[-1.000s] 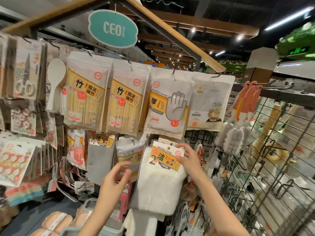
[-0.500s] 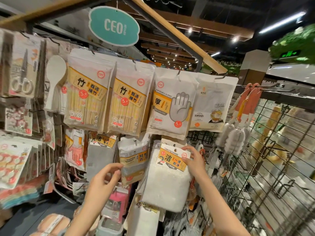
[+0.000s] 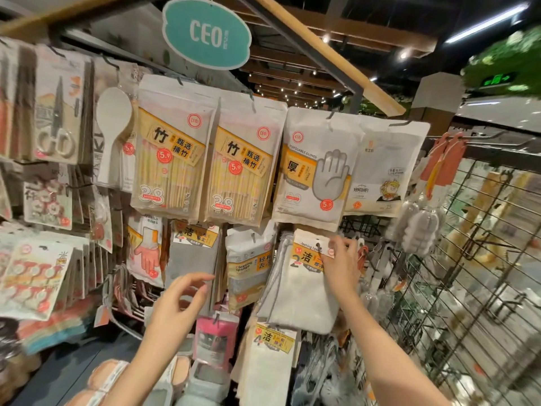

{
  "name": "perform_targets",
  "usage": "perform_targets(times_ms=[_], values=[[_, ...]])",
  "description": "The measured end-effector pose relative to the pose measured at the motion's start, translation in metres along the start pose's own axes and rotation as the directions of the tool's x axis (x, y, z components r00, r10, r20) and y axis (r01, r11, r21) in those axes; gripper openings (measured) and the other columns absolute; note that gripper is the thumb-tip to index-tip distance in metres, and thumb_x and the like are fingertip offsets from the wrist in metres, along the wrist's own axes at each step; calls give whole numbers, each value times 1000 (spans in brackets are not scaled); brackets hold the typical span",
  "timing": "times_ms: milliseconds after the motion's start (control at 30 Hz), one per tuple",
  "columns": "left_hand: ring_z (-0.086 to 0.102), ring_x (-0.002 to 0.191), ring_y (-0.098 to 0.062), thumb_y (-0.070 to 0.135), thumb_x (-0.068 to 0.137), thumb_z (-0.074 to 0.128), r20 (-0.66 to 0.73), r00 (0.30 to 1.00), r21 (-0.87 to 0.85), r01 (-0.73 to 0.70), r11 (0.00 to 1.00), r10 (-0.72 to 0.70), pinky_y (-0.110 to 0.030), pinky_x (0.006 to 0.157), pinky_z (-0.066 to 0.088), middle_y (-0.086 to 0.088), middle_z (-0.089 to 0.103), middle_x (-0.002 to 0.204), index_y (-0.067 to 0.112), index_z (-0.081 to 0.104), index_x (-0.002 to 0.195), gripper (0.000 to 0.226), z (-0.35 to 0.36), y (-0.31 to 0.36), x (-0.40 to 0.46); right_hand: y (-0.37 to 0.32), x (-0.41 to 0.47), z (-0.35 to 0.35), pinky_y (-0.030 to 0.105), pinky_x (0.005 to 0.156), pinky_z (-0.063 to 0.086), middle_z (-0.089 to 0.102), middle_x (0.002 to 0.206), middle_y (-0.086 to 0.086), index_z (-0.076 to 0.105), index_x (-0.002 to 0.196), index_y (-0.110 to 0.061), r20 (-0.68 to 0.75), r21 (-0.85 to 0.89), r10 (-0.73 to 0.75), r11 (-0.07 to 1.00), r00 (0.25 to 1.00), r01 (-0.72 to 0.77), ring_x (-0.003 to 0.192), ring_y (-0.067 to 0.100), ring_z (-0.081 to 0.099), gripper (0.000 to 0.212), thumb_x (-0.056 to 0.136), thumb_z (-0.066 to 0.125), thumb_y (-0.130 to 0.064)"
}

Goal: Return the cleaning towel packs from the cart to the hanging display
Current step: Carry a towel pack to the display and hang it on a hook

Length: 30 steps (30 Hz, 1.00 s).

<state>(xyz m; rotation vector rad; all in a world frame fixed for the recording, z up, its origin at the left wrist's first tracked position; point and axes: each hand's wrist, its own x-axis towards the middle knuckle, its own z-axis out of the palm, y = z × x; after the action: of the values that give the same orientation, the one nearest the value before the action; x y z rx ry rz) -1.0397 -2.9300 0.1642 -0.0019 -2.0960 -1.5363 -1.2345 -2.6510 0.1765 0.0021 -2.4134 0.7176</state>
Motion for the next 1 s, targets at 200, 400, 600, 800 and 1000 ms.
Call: perform_targets(times_ms=[200,400,600,800,1000], values=[[60,84,-4,10,91,58,-8,1000,-19,15,1000,-15,-29,75,49,6,67,97,30,67,97,23,-18,-15,-3,5,-16,12,41,104,38,39,137,0,52,124,-25,81,46,37,998,996,-41,130,21,29,48,79,72,-22],[61,82,-1,8,91,59,-116,993,-82,-8,997,-2,-13,69,46,8,68,96,29,68,93,23,-19,-19,-1,-6,-15,12,36,105,30,44,129,-4,52,123,-29,56,50,2,999,998,-4,124,19,36,53,75,73,-40],[60,82,-4,5,90,58,-89,996,-65,3,998,-8,-14,69,46,6,68,96,27,68,94,24,-18,-22,-4,-14,-16,18,51,112,23,37,134,-4,44,129,-32,96,-23,50,999,994,-48,128,19,36,60,76,72,-39],[60,82,-4,1,90,58,-73,997,-38,18,999,-21,-16,70,46,4,67,100,22,67,95,24,-13,-17,-4,-18,-5,22,50,111,23,38,133,0,47,124,-30,51,-6,77,997,996,-77,129,23,34,60,74,73,-47],[59,82,-5,5,90,59,-86,996,-11,30,999,-31,-11,68,45,5,67,100,22,68,96,21,-14,-12,-15,-22,1,25,51,108,27,38,135,11,43,125,-27,72,-132,87,988,994,-77,127,31,35,63,73,74,-44]])
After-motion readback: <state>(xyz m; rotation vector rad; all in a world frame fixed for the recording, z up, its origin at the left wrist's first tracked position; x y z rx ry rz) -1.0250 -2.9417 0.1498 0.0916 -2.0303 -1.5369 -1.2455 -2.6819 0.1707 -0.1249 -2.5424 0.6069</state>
